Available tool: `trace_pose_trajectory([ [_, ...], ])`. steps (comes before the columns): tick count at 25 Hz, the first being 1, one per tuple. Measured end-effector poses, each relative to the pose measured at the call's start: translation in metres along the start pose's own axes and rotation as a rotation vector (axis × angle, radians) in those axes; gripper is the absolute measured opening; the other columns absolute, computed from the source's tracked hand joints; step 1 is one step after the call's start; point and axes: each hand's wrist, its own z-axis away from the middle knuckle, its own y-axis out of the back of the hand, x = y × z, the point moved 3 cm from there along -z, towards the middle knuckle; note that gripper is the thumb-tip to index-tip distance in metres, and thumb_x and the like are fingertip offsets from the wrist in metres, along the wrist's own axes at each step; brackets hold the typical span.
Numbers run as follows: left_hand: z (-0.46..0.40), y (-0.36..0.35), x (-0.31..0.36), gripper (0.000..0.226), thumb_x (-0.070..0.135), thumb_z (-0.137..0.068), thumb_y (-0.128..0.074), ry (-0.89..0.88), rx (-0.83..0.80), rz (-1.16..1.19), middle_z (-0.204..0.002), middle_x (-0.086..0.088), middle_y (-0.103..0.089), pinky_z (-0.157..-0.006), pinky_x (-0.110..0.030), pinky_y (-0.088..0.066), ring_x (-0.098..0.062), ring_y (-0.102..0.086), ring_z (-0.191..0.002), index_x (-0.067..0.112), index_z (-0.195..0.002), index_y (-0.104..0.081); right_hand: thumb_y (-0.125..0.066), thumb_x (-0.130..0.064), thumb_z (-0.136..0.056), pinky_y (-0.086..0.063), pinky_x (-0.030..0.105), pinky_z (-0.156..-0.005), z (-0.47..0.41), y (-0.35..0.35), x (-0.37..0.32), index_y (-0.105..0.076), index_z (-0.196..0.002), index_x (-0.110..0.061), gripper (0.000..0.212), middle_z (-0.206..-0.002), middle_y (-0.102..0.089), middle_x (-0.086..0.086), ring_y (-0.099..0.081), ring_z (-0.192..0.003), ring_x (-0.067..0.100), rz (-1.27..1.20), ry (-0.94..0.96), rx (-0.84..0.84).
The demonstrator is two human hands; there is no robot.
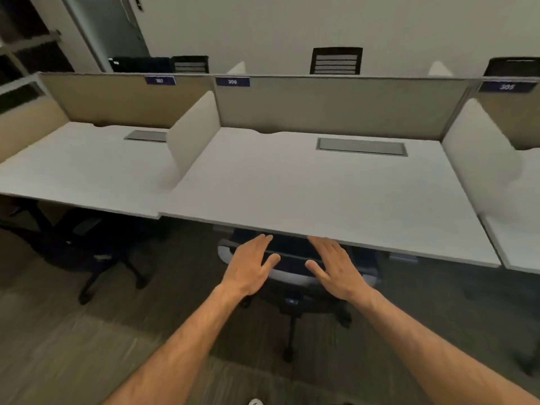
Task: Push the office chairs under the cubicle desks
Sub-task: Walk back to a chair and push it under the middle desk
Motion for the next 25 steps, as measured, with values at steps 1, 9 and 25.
trace_pose_trajectory([
  [1,-0.008,-0.002,-0.008,0.066,0.06,-0.102,-0.039,-0.036,-0.032,-0.027,-0.163,-0.001,-0.034,-0.124,-0.043,-0.024,-0.019,-0.029,-0.15,0.025,-0.158,-0.032,-0.02,-0.071,-0.095,-0.017,0.042,-0.125,0.003,-0.005,0.004,-0.021,-0.16,-0.028,0.078,-0.165,-0.028,0.0,-0.021,-0.153,0.021,0.019,-0.055,-0.008],
  [9,-0.024,-0.018,-0.042,0.06,0.063,-0.102,-0.022,-0.153,-0.144,-0.24,-0.153,0.006,-0.048,-0.122,-0.046,-0.017,-0.017,-0.037,-0.143,0.035,-0.151,-0.042,-0.023,-0.076,-0.092,-0.043,0.041,-0.103,0.007,-0.015,-0.003,-0.049,-0.146,-0.026,0.078,-0.142,-0.059,-0.003,-0.053,-0.126,0.018,0.239,-0.154,-0.077],
  [25,-0.056,-0.009,-0.058,0.074,0.077,-0.091,-0.025,-0.253,-0.219,-0.188,-0.138,0.011,-0.062,-0.113,-0.048,-0.036,-0.012,-0.057,-0.125,0.033,-0.143,-0.055,-0.039,-0.064,-0.094,-0.048,0.043,-0.093,0.032,-0.01,0.022,-0.071,-0.123,-0.02,0.061,-0.114,-0.074,-0.004,-0.066,-0.106,0.018,0.362,-0.258,0.244],
])
